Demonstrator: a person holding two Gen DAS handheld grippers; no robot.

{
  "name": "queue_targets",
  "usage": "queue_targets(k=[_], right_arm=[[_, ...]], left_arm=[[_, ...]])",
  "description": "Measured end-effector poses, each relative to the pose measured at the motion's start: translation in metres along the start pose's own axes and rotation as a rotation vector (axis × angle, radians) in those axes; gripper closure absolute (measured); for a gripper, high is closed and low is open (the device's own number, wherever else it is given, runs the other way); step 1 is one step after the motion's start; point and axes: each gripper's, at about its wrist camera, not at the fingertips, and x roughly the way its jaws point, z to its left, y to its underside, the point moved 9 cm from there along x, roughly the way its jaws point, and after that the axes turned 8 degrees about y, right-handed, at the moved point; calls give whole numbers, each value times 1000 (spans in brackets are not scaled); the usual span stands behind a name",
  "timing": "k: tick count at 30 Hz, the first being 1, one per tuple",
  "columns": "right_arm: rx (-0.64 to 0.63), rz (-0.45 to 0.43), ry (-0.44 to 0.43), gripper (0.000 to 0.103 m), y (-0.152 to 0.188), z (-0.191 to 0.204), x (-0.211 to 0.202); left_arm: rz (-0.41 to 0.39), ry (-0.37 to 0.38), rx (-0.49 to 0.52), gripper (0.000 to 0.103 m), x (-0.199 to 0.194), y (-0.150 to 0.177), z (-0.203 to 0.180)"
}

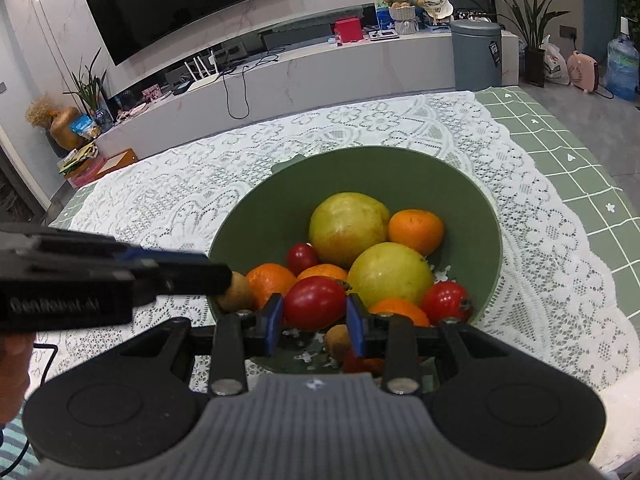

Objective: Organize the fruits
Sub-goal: 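Open both tools to drop the kiwi and tomato into the colander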

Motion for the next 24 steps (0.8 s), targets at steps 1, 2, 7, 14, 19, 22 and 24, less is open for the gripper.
queue_targets(k=[1, 2, 7, 14, 19, 22, 24], right_arm=[[-3, -1, -1, 72, 0, 0, -1], [-7, -2, 0, 72, 0, 0, -3], [-32, -7, 2, 72, 1, -2, -10], [-27, 10, -3, 72, 0, -1, -11], [-21, 43, -8, 71, 3, 3, -5], [-21, 60, 2, 71, 5, 4, -1], [-19, 71, 5, 71, 6, 4, 2]], left_arm=[[10, 5, 2, 80, 3, 2, -1], [13, 11, 4, 80, 4, 3, -2], [44, 91, -46, 82, 7, 9, -5], [-21, 96, -135, 81, -12, 4, 9], [-59, 44, -167, 81, -25, 2, 22], [-64, 16, -162, 81, -30, 6, 25], [-63, 1, -154, 81, -32, 10, 25]])
